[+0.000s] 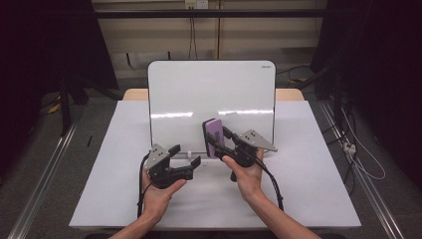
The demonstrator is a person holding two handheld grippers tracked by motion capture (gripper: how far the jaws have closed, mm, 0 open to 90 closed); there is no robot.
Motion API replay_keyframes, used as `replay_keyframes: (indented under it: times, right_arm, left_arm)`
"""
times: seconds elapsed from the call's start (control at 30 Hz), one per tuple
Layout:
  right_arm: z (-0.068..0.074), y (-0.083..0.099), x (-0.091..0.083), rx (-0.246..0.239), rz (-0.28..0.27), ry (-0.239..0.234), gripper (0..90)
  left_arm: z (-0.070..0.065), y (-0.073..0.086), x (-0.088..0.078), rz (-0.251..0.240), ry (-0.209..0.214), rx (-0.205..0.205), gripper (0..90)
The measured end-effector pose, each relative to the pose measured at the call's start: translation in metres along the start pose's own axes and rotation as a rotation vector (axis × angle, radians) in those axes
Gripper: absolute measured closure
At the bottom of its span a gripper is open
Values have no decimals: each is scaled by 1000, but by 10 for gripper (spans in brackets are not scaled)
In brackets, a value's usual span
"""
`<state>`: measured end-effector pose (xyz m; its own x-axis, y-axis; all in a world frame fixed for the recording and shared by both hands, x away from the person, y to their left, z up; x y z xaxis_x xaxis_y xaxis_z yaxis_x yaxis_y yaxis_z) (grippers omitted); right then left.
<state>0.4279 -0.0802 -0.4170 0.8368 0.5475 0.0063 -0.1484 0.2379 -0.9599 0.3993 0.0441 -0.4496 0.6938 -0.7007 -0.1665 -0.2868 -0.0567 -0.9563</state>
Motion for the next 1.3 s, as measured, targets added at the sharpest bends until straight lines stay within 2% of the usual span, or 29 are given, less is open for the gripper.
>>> replay_keyframes:
  times: [0.07, 0.2, 0.4, 0.43, 0.53, 0.57, 0.63, 0.8, 1.0, 1.07, 1.3]
  right_arm:
    - [1, 2, 0, 0, 5, -3, 414]
    - [4, 5, 1, 5, 9, -8, 414]
    - [5, 7, 1, 7, 12, -11, 414]
    - [6, 8, 1, 5, 15, -12, 414]
    - [8, 10, 1, 10, 14, -17, 414]
    - [9, 11, 1, 8, 12, -18, 414]
    - [10, 11, 2, 22, 10, -19, 414]
    - [10, 11, 1, 32, 5, -23, 414]
    - [11, 11, 1, 31, 12, -25, 404]
    - [9, 11, 0, 10, 16, -25, 349]
    - [6, 11, -5, 2, 50, -31, 180]
  left_arm:
    - [-5, 0, 3, -9, 16, 6, 158]
    - [-12, 0, 10, -45, 22, -22, 231]
    - [-22, -1, 20, -84, 42, -29, 342]
    - [-22, -1, 22, -87, 50, -30, 370]
    - [-22, 0, 25, -93, 77, -70, 457]
    - [-22, 0, 25, -97, 81, -69, 518]
    - [-23, -1, 25, -106, 91, -68, 582]
    - [-21, -2, 22, -106, 91, -66, 623]
    - [-19, -1, 22, -80, 91, -56, 639]
    - [-18, -1, 22, -74, 88, -48, 642]
    - [-11, 0, 21, -30, 75, -44, 644]
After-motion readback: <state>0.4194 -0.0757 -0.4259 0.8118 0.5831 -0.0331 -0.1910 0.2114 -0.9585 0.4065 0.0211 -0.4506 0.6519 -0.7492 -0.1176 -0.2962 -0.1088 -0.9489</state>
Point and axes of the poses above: each handheld gripper's, and its own axes: x roughly forward along the jaws, y roughly out of its underside, z roughly to its left, the point moved 9 cm from there along x, roughly forward along the jaws, and after that the axes turned 6 degrees about -z, right-handed, at the moved point
